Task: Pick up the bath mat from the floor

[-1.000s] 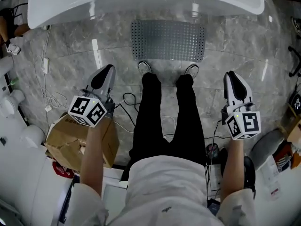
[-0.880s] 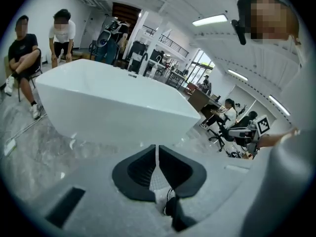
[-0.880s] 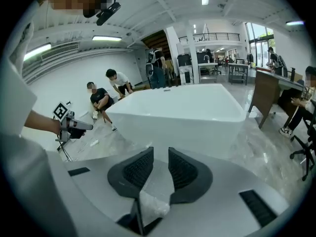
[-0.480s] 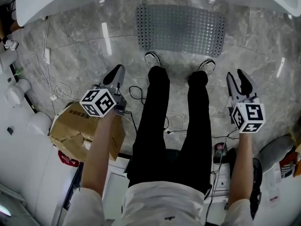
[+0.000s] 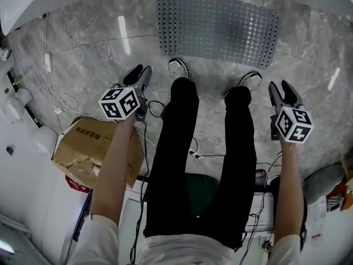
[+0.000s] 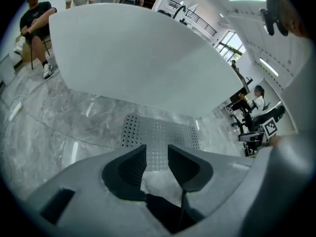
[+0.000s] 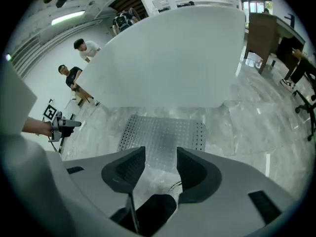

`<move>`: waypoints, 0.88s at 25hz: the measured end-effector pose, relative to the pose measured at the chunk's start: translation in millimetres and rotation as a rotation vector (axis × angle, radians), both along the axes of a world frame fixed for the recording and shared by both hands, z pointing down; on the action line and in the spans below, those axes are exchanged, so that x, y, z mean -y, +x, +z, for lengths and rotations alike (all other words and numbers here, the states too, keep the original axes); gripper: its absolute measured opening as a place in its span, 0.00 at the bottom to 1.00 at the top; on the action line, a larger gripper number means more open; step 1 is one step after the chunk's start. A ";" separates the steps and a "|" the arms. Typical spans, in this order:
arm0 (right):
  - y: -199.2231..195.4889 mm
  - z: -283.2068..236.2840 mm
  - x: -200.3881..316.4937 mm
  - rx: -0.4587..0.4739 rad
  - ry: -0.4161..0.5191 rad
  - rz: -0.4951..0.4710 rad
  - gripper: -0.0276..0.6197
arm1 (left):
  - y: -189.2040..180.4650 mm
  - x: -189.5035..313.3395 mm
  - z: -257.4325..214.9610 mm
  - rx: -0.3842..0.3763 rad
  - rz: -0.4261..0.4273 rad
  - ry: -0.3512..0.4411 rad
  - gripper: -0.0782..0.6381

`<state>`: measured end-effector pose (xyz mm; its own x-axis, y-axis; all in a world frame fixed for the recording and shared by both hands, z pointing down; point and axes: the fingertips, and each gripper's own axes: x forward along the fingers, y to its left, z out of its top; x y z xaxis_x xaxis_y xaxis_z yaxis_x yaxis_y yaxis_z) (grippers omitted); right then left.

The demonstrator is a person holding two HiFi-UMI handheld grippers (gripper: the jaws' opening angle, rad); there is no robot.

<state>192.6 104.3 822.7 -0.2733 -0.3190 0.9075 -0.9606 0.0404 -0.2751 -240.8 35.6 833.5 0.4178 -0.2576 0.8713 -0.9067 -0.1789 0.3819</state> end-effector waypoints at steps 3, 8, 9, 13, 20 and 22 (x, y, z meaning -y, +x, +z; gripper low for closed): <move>1.0 44.0 -6.6 -0.035 -0.052 -0.035 0.30 | -4.9 -2.0 46.3 0.036 0.033 -0.038 0.30; 7.1 113.3 -14.5 -0.027 -0.137 -0.026 0.32 | -2.5 -10.0 109.0 0.033 0.037 -0.106 0.38; 10.2 126.5 -15.1 -0.039 -0.147 -0.035 0.32 | 0.3 -12.1 120.9 0.030 0.045 -0.117 0.39; 30.7 170.0 -15.7 -0.116 -0.165 -0.032 0.32 | 0.2 -13.5 162.2 0.051 0.056 -0.126 0.42; 63.6 234.3 -12.7 -0.197 -0.189 0.010 0.33 | -12.4 4.6 229.5 0.127 0.081 -0.133 0.48; 66.8 247.2 -10.9 -0.216 -0.190 -0.008 0.34 | -15.2 14.7 242.0 0.164 0.105 -0.135 0.48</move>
